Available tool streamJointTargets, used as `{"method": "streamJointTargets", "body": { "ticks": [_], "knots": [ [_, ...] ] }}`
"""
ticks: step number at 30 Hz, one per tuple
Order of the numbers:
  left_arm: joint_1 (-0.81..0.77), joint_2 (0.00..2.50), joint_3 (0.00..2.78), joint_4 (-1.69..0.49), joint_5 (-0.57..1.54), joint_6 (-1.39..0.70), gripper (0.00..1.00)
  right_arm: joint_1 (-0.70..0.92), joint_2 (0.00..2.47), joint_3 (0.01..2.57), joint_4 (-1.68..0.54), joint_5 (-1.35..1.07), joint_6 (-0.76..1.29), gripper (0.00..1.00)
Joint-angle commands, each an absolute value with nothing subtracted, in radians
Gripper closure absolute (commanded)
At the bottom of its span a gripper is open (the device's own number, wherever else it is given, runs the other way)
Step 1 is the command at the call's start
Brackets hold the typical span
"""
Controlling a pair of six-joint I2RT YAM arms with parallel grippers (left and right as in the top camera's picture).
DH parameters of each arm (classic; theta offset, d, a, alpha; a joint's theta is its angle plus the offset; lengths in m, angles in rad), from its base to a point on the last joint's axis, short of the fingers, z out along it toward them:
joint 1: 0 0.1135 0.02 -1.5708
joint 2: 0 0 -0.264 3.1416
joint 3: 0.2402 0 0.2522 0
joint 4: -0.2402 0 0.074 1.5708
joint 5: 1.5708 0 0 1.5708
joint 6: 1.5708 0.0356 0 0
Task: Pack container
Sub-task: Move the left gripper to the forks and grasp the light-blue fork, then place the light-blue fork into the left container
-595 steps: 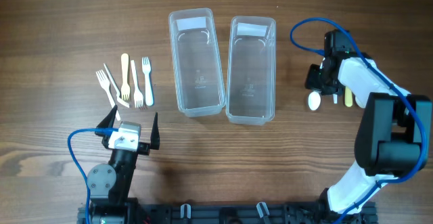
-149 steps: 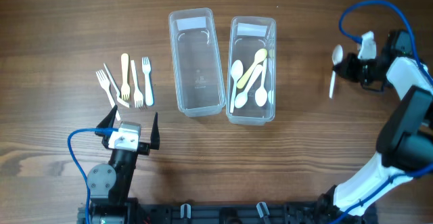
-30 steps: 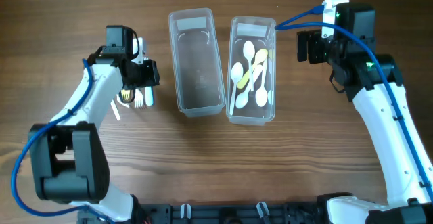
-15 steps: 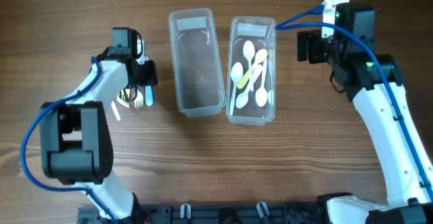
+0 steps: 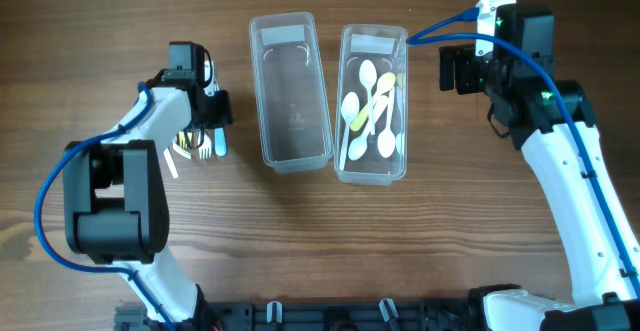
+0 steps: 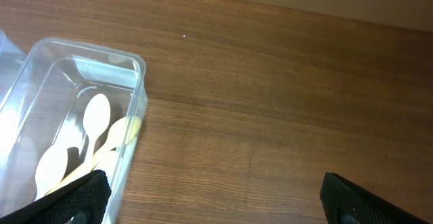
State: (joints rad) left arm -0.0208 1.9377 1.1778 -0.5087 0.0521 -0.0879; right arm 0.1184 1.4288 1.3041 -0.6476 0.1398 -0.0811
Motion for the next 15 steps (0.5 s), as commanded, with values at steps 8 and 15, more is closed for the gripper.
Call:
{"method": "streamJointTargets", "body": {
  "ticks": [8,15],
  "knots": [
    [-0.025,1.7,1.439,-0.776,0.055,-0.133,0.96,0.117,1.434,1.311,-0.645,0.157,-0.09,0.0],
    [-0.155,1.485,1.446,-0.826,0.122,-0.259,0.96,0.117,1.434,1.312,-0.645,0.157,-0.09,0.0]
  ]
}}
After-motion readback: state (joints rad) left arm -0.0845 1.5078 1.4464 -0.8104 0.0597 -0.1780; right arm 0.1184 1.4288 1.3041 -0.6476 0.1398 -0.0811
